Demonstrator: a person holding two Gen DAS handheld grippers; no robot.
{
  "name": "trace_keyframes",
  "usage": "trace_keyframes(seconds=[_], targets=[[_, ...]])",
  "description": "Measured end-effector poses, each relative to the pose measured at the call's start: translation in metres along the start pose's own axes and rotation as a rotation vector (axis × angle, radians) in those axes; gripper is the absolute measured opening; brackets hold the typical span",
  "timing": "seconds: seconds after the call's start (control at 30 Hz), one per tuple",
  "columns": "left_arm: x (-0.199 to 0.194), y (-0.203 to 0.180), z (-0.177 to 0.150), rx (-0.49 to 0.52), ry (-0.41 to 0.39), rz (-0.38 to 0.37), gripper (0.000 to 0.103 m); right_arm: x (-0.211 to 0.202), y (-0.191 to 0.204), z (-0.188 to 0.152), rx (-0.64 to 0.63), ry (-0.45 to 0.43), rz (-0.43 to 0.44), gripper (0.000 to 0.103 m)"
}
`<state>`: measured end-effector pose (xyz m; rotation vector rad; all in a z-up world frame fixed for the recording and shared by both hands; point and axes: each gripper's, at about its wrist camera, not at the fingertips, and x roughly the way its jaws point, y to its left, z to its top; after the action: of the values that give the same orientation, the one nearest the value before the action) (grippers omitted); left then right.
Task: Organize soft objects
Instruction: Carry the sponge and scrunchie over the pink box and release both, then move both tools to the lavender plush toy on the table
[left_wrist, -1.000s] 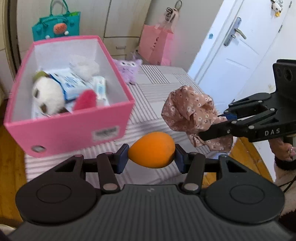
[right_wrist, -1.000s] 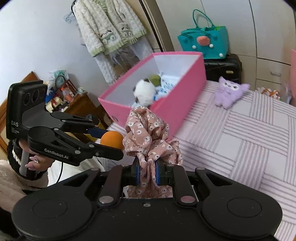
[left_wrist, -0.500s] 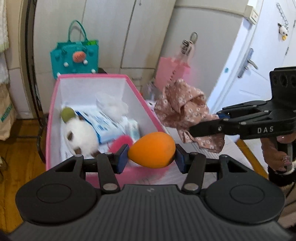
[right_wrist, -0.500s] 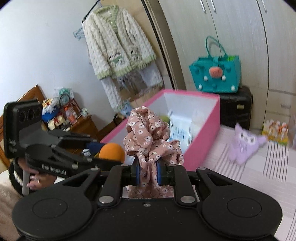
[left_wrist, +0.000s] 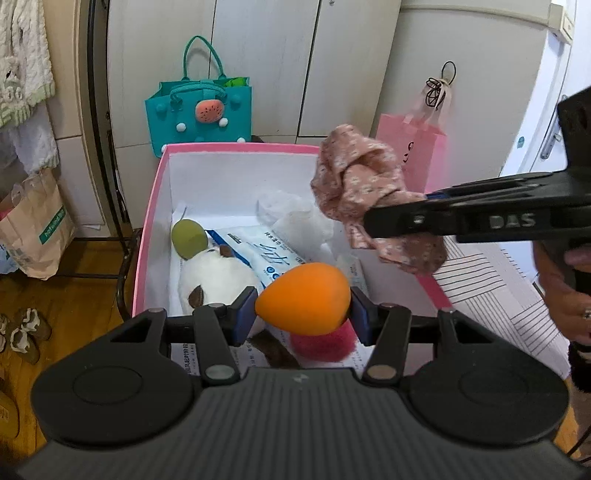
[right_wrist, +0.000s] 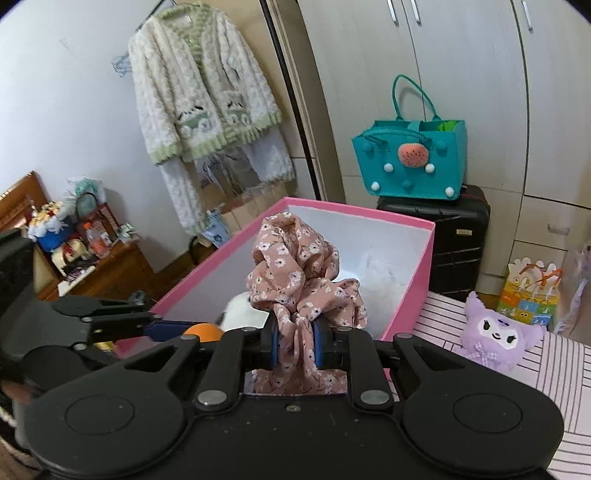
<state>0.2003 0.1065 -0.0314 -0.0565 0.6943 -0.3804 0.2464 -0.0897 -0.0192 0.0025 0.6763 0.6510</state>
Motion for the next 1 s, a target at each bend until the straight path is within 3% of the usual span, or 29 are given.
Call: trace_keyframes(seconds=[0.27,0.47,0.6,0.77,1.0], targets=[[0.002,-0.007,-0.003,0.049,-0.015,0.027,0.052,0.031,-0.01,0.003,0.031,0.042,-0.015,0.025],[-0.006,-0.013,-0.005,0.086,-0.059,0.122,0.058,0.03,-0.004,0.003,-0.043,0.0,-0.104,0.04],[-0.016,-0.013,-0.004,0.064,-0.058,0.08,0.058,0.015,-0.006,0.003,-0.045,-0.031,-0.091,0.041],[-0.032,-0.016,-0.004,0.061,-0.074,0.098,0.058,-0.01,-0.009,-0.001,-0.038,-0.041,-0.072,0.041],[-0.058,-0.024,-0.002,0.056,-0.044,0.056,0.058,-0.06,-0.013,-0.014,-0.006,-0.034,-0.02,0.042]])
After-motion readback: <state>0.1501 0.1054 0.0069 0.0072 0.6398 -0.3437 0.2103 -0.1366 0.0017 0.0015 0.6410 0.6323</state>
